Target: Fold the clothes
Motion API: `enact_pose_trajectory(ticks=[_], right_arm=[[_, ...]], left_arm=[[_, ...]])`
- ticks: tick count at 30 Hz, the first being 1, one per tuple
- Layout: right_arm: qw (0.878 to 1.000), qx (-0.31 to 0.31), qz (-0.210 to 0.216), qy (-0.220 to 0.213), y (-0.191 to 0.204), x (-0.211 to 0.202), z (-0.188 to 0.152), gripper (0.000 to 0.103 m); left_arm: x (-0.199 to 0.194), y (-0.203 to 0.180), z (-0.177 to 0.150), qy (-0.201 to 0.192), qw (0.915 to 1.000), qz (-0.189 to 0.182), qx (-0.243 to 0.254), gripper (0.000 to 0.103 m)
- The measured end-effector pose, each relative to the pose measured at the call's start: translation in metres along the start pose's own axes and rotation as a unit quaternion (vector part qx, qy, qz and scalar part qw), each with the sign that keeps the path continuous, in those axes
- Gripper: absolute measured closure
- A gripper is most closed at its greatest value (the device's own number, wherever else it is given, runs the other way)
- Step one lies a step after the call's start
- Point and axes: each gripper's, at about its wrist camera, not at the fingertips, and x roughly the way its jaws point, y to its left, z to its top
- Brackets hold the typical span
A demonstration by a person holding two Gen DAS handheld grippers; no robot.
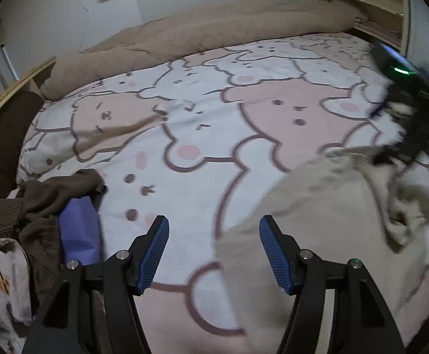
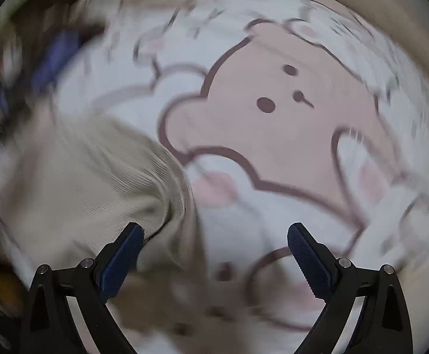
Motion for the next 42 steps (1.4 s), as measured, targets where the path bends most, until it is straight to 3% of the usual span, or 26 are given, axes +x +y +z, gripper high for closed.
enact_pose_trajectory(ticks=[2,5,8,13,16,18,19,21,23,25,28,29,33,36,38,39,40,42], right_arm=[[1.000,0.007,-0.010,-0.014,-0.001,-0.009,0.011,0.005],[0.993,0.074,0.000,-0.087,-0.014,-0.044,0.008,0.005],[0.977,0.140,0.006,-0.163,-0.015,-0.070,-0.032,0.005],[0.948,0.187,0.109,-0.234,0.023,-0.068,-0.117,0.005],[0.934,0.152,0.192,-0.260,0.063,-0.058,-0.140,0.005],[0.926,0.110,0.268,-0.243,0.088,-0.041,-0.140,0.005],[0.926,0.102,0.285,-0.225,0.093,-0.031,-0.135,0.005],[0.936,0.120,0.260,-0.203,0.084,-0.013,-0.126,0.006],[0.941,0.184,0.192,-0.210,0.051,-0.006,-0.129,0.007],[0.919,0.296,0.126,-0.228,0.003,-0.008,-0.149,0.007],[0.866,0.417,0.114,-0.251,-0.046,-0.020,-0.184,0.007],[0.864,0.409,0.129,-0.265,-0.044,-0.028,-0.187,0.007],[0.886,0.278,0.254,-0.270,0.007,-0.039,-0.160,0.007],[0.903,0.210,0.296,-0.231,0.038,-0.018,-0.137,0.007],[0.919,0.212,0.257,-0.209,0.037,0.003,-0.128,0.007],[0.920,0.240,0.235,-0.204,0.023,0.016,-0.130,0.007],[0.906,0.288,0.232,-0.205,0.001,0.027,-0.137,0.009],[0.861,0.385,0.255,-0.215,-0.037,0.041,-0.154,0.020]], left_arm=[[-0.009,-0.017,-0.005,-0.003,0.9997,-0.018,0.013,0.039],[-0.016,-0.043,-0.013,-0.005,0.9985,-0.039,0.039,0.039],[-0.008,-0.064,-0.022,-0.002,0.9966,-0.056,0.060,0.039],[0.038,-0.074,-0.037,0.035,0.9968,-0.020,0.069,0.039],[0.057,-0.061,-0.041,0.047,0.9979,-0.033,0.028,0.031],[0.060,-0.054,-0.043,0.044,0.9984,-0.036,0.009,0.030],[0.060,-0.051,-0.043,0.039,0.9987,-0.033,0.004,0.029],[0.059,-0.046,-0.044,0.030,0.9992,-0.028,-0.006,0.029],[0.058,-0.040,-0.045,0.021,0.9994,-0.022,-0.016,0.029],[0.057,-0.035,-0.045,0.012,0.9994,-0.017,-0.026,0.029],[0.051,-0.028,-0.045,0.005,0.9990,-0.013,-0.042,0.029],[0.045,-0.027,-0.045,0.001,0.9988,-0.013,-0.047,0.030],[0.019,-0.027,-0.049,-0.018,0.9977,-0.029,-0.058,0.030],[-0.009,-0.038,-0.066,-0.029,0.9949,-0.072,-0.065,0.030],[-0.012,-0.047,-0.081,-0.020,0.9944,-0.081,-0.064,0.030],[-0.009,-0.052,-0.089,-0.011,0.9948,-0.080,-0.062,0.030],[-0.006,-0.057,-0.096,-0.001,0.9951,-0.078,-0.060,0.030],[0.000,-0.067,-0.112,0.017,0.9955,-0.075,-0.055,0.030]])
